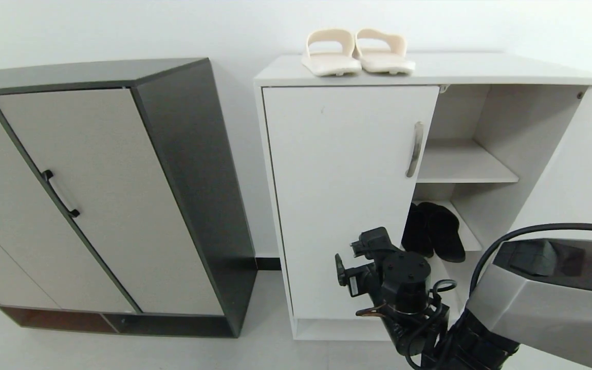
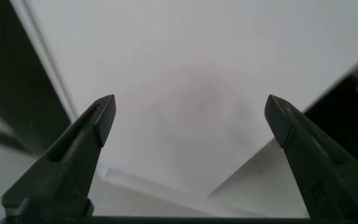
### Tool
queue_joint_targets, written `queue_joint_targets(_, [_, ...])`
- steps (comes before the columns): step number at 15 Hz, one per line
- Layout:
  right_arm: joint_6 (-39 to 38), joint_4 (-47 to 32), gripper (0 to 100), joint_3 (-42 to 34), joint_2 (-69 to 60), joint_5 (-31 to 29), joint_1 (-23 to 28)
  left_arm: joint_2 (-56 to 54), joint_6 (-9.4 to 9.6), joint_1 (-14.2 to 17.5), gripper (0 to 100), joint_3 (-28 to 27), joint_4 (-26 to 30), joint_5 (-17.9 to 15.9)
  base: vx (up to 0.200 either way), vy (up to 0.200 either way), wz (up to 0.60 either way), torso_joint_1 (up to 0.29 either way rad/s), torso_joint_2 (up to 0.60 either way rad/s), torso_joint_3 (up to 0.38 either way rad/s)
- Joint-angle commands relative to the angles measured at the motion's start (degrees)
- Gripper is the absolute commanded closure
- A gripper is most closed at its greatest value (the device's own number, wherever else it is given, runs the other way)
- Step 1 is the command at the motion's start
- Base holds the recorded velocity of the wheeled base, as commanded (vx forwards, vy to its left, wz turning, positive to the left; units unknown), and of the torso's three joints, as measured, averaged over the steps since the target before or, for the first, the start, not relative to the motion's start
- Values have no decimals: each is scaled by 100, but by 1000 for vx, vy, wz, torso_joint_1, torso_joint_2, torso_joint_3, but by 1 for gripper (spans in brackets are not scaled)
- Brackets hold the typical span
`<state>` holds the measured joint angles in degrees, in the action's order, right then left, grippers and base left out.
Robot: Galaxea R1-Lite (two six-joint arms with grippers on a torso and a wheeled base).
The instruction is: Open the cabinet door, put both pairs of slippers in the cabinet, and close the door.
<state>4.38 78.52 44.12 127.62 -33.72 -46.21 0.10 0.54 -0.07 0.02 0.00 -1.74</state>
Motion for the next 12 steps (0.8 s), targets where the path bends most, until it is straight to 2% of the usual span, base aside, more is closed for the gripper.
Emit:
queue_joint_targets(1, [2, 5, 0, -17, -1, 6, -19, -1, -1, -1, 100, -2, -9, -1, 0, 0, 0, 46, -579, -369])
queue_joint_targets(6, [2, 5, 0, -17, -1, 6, -19, -1, -1, -1, 100, -2, -9, -1, 0, 0, 0, 90, -487, -339])
queue_joint_targets(12, [2, 5, 0, -17, 17, 6, -19, -1, -1, -1, 100, -2, -9, -1, 0, 0, 0, 151, -475, -325])
